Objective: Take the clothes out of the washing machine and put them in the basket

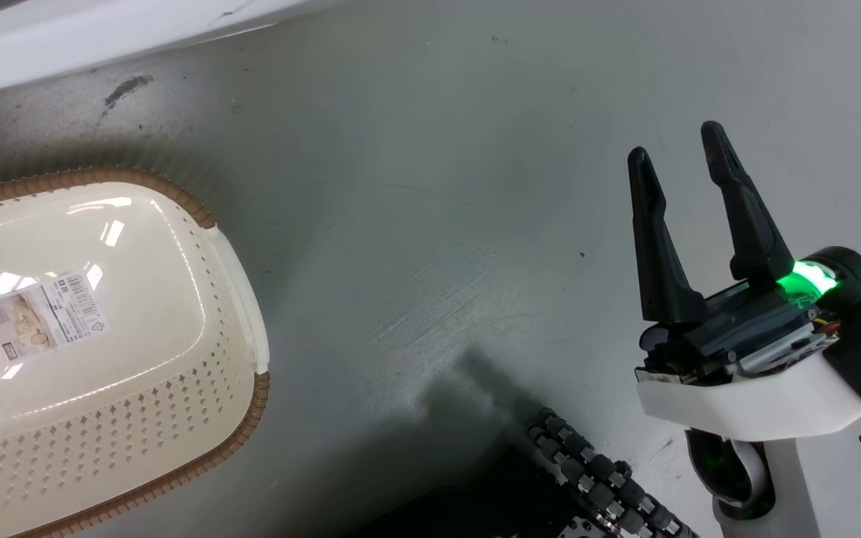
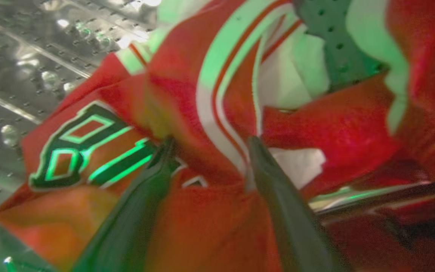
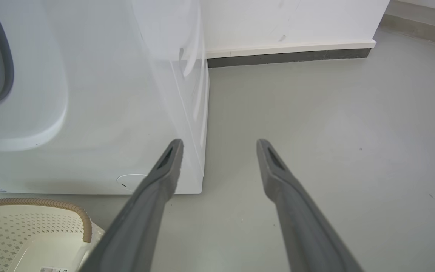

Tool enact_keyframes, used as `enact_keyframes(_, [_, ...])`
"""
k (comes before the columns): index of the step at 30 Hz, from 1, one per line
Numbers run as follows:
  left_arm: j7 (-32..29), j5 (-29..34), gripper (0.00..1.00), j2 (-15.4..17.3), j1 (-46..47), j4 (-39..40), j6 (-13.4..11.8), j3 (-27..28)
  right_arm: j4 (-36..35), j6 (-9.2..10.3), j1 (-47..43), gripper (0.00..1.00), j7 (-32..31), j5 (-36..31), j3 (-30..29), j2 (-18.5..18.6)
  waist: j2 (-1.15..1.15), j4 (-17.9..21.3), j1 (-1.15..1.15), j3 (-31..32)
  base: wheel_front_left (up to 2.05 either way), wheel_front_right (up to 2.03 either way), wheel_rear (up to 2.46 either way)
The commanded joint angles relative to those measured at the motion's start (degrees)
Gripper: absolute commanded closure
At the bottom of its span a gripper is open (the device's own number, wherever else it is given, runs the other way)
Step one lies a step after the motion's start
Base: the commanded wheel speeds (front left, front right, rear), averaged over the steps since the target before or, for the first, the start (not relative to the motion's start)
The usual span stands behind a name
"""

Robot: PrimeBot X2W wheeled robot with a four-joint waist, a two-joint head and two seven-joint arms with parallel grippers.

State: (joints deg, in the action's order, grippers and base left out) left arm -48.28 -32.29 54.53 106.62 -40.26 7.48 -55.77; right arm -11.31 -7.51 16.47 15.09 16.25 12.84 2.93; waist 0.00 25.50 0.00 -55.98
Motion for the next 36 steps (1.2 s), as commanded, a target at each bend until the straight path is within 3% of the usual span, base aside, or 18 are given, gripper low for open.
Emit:
enact_keyframes(1, [-1.0, -0.9, 0.85, 0.9, -2.0, -0.7, -0.1, -1.6, -0.4, 0.04, 1.1, 0.00, 0.1, 0.5, -0.1, -0.1, 0.00, -0.1, 0.00, -0.2, 0.00, 0.00, 0.00])
enact_keyframes(2, [-1.1, -1.3, 1.00, 1.0, -2.0, -0.4, -0.1, -1.9, -0.4, 0.04, 1.2, 0.00, 0.1, 0.5, -0.1, -0.1, 0.00, -0.2, 0.00, -0.3, 0.00, 0.00, 0.00])
enact_keyframes(8, [1.8, -1.9, 1.00, 1.0, -0.9, -0.5, -0.1, -3.1, 0.1, 0.04, 1.5, 0.00, 0.1, 0.1, -0.3, -0.1, 0.00, -0.7, 0.00, 0.2, 0.00, 0.00, 0.00])
enact_keyframes(13, [8.2, -0.9, 1.00, -2.3, -0.2, -1.4, -0.5, -2.9, 1.2, 0.04, 2.2, 0.00, 0.1, 0.0, -1.5, -0.1, 0.00, -2.2, 0.00, 2.1, 0.00, 0.00, 0.00])
enact_keyframes(36, [55.3, -9.9, 1.00, -19.2, -25.7, -13.7, -4.7, 2.1, 6.8, 0.04, -2.9, 0.00, 0.1, -10.0, -8.8, 0.0, 0.00, -14.3, 0.00, 24.5, 0.00, 0.00, 0.00])
